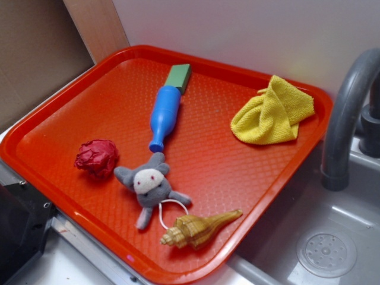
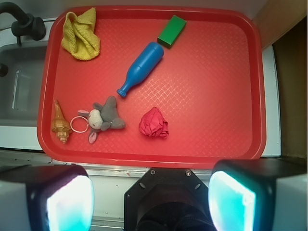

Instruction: Grab the yellow cloth.

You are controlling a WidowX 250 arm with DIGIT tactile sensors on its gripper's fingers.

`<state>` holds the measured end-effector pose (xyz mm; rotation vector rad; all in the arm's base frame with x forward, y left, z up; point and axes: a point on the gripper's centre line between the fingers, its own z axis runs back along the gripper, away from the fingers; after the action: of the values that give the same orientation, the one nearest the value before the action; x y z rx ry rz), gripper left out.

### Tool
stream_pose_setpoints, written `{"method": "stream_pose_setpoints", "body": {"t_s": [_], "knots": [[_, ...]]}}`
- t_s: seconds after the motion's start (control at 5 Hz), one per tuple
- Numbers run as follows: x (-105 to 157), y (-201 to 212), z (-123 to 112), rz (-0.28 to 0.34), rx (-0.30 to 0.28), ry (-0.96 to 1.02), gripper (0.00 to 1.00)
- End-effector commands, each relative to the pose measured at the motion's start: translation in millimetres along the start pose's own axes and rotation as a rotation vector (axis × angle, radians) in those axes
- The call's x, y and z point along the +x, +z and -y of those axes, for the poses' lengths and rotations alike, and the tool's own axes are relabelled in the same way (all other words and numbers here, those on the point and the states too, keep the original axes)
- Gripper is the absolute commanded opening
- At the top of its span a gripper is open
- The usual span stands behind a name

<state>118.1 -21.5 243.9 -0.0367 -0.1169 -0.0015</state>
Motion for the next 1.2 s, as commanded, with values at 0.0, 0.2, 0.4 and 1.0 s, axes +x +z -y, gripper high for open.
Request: {"method": "stream_pose_setpoints", "body": {"t_s": [0.0, 0.2, 0.4, 1.0], "knots": [[0.0, 0.0, 0.0, 0.0, 0.0, 0.0, 1.0], [27.6, -5.9, 34.9, 0.057, -0.014, -0.144, 1.0], [44.9, -12.9, 48.7, 0.094, -0.016, -0.155, 1.0], [114.9, -87.1, 89.4, 0.187, 0.043, 0.064, 1.0]]}}
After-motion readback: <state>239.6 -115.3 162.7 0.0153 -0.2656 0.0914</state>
